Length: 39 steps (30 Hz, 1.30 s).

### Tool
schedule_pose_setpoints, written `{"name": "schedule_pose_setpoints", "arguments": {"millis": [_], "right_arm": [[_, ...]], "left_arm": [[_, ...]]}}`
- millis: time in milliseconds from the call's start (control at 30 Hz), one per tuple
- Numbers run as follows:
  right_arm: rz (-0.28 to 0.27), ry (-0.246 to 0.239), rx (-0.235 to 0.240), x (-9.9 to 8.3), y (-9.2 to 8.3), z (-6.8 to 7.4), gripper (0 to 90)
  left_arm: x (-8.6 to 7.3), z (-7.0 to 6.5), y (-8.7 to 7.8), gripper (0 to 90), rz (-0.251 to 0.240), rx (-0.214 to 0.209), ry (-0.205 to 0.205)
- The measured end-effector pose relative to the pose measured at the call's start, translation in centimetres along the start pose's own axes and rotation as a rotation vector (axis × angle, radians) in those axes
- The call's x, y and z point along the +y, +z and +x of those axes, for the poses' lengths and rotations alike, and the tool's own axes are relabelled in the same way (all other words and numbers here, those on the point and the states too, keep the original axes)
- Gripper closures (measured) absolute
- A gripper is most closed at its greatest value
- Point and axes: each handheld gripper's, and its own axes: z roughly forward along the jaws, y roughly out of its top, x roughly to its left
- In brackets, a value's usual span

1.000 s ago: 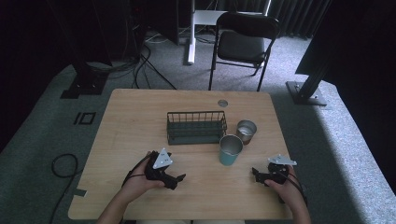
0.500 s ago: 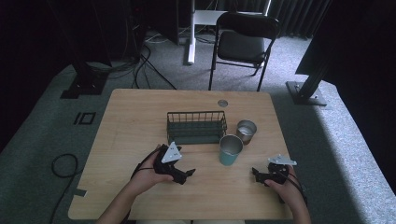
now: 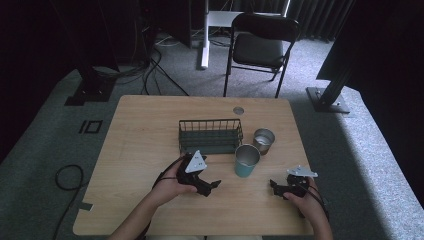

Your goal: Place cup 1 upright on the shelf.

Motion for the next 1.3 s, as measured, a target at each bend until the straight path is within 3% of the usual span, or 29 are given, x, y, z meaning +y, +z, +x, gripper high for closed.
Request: {"name": "schedule_pose_setpoints", "arguments": {"millis": [200, 433, 900, 1300], "right_arm": [[0.0, 0.0, 0.0, 0.0, 0.0, 0.0, 11.9], [0.0, 0.0, 0.0, 0.0, 0.0, 0.0, 11.9], [0.001, -0.002, -0.001, 0.0, 0.0, 0.0, 11.9], [0.0, -0.001, -0.001, 0.0, 0.0, 0.0, 11.9]], "left_arm": [[0.3, 0.0, 0.8, 2.5, -0.008, 0.003, -0.006], [0.3, 0.0, 2.2, 2.5, -0.013, -0.013, -0.043], [1.5, -0.4, 4.6, 2.5, -0.032, -0.013, -0.053], [2.5, -0.8, 6.9, 2.6, -0.046, -0.04, -0.064]]}}
